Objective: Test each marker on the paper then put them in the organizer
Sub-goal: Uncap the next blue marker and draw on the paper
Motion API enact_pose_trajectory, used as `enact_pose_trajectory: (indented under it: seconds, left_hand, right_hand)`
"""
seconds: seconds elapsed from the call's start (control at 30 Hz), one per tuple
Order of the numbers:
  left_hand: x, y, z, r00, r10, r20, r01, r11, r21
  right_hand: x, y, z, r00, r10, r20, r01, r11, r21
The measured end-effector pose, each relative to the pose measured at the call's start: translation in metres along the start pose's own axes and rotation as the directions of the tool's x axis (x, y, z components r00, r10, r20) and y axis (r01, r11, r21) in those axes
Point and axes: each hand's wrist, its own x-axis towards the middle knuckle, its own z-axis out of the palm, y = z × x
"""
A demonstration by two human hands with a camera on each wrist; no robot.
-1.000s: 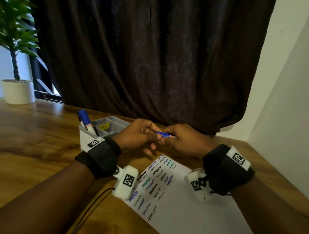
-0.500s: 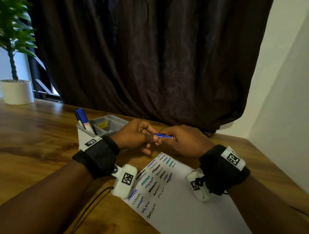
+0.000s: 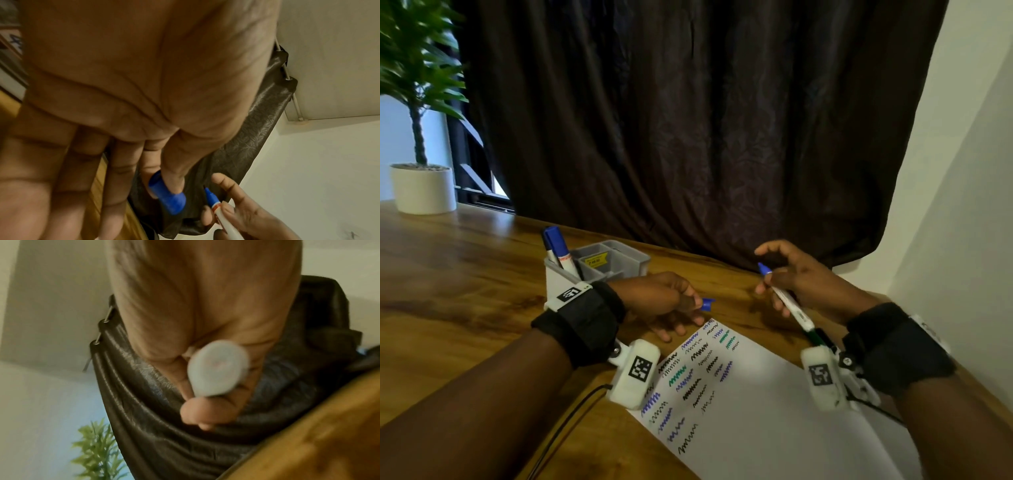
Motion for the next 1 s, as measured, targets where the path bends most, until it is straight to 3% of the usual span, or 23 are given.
enact_pose_trajectory:
  seconds: [0.1,0.2,0.27,0.37,0.5,0.67,0.9,1.0]
  left_hand:
    - [0.000,0.001,0.000,1.000,-0.008,0.019,0.008,1.000,0.004]
    - [-0.002,0.001,0.001,0.999,-0.019,0.041,0.018,1.000,0.007]
    - [-0.002,0.001,0.001,0.998,-0.027,0.052,0.027,1.000,-0.003]
    - [-0.002,0.000,0.001,0.997,-0.034,0.066,0.035,0.999,-0.015]
    - [-0.002,0.000,0.002,0.997,-0.041,0.070,0.043,0.999,-0.023]
    - [-0.001,-0.002,0.001,0.996,-0.046,0.073,0.048,0.998,-0.031]
    - [0.002,-0.003,0.000,0.995,-0.049,0.089,0.052,0.998,-0.035]
    - [0.002,-0.003,0.000,0.995,-0.052,0.080,0.056,0.997,-0.043]
  right_hand:
    - [-0.005,0.008,0.004,0.998,0.067,-0.018,-0.056,0.936,0.348]
    - [-0.005,0.017,0.006,0.981,0.192,0.024,-0.165,0.764,0.624]
    - [-0.006,0.021,0.006,0.975,0.204,0.083,-0.198,0.645,0.738]
    - [-0.008,0.027,0.007,0.984,0.158,0.088,-0.166,0.603,0.780]
    - [-0.007,0.032,0.011,0.988,0.133,0.078,-0.149,0.701,0.697]
    - [-0.008,0.032,0.021,0.987,0.132,0.092,-0.158,0.913,0.377]
    - [-0.009,0.036,0.024,0.998,0.054,0.031,-0.056,0.997,0.057]
    - [-0.009,0.040,0.022,0.997,0.004,0.082,-0.001,1.000,-0.029]
